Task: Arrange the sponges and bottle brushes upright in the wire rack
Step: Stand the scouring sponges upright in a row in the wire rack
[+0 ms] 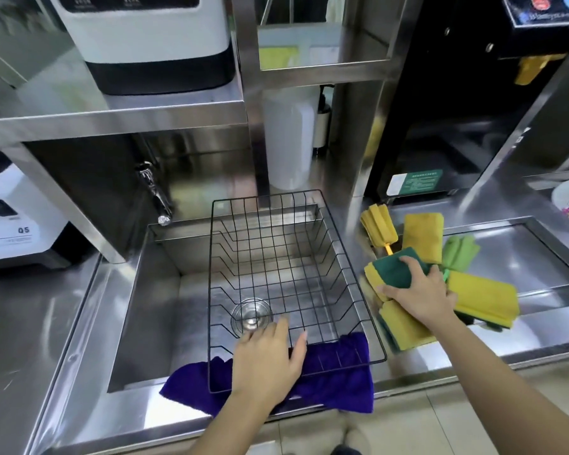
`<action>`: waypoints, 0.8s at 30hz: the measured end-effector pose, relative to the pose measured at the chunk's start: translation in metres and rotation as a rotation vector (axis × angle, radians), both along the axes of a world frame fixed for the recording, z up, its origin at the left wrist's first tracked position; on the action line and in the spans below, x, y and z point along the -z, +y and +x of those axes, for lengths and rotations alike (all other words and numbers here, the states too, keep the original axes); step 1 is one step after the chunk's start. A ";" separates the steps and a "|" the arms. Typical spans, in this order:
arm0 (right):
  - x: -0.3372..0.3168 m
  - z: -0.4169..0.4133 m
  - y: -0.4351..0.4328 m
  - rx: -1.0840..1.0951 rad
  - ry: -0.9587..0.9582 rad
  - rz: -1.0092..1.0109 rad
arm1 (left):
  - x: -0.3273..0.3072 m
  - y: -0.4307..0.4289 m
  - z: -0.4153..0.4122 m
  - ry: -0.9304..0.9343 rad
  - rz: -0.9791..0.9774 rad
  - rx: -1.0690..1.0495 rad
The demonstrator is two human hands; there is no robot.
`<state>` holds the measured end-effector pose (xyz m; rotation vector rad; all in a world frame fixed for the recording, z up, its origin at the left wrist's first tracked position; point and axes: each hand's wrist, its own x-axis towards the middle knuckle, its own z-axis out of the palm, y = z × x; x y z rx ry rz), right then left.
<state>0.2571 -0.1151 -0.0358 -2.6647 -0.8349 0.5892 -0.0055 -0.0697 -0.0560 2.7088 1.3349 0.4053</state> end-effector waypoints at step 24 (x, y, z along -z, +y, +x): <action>-0.038 -0.063 0.055 -0.168 0.368 0.572 | 0.004 -0.001 -0.005 0.028 -0.058 0.174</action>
